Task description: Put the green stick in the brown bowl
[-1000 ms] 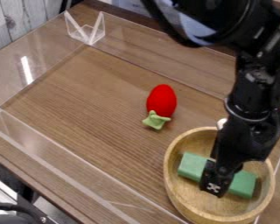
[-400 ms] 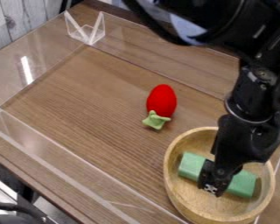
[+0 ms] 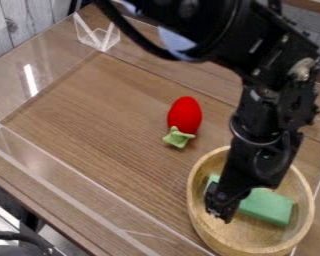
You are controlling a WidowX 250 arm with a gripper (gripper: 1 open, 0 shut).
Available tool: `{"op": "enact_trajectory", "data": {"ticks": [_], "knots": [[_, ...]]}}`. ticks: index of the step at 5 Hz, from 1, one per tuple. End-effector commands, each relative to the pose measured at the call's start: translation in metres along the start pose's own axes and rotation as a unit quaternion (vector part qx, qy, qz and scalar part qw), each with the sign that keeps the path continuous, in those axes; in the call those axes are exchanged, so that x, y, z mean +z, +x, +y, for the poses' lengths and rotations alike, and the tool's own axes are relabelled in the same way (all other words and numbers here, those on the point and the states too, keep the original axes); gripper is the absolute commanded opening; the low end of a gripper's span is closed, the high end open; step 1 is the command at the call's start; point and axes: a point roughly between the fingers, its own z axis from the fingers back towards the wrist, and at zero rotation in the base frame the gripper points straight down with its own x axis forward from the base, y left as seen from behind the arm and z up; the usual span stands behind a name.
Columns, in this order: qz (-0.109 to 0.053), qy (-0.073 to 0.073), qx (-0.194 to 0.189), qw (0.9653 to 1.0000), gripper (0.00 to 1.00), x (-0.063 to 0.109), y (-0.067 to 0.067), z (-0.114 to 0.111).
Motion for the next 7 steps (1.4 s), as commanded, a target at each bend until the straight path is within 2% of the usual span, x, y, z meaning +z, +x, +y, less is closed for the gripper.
{"op": "enact_trajectory", "data": {"ticks": [1,2,5,7], "knots": [[-0.009,0.033,0.000,0.9994,1.00,0.016,0.000,0.013],[-0.004,0.029,0.010,0.9995,1.00,0.019,-0.007,0.015],[0.004,0.023,-0.018,0.9996,1.00,-0.001,0.007,0.036],[0.004,0.021,-0.041,0.9989,1.00,-0.008,0.008,0.036]]}}
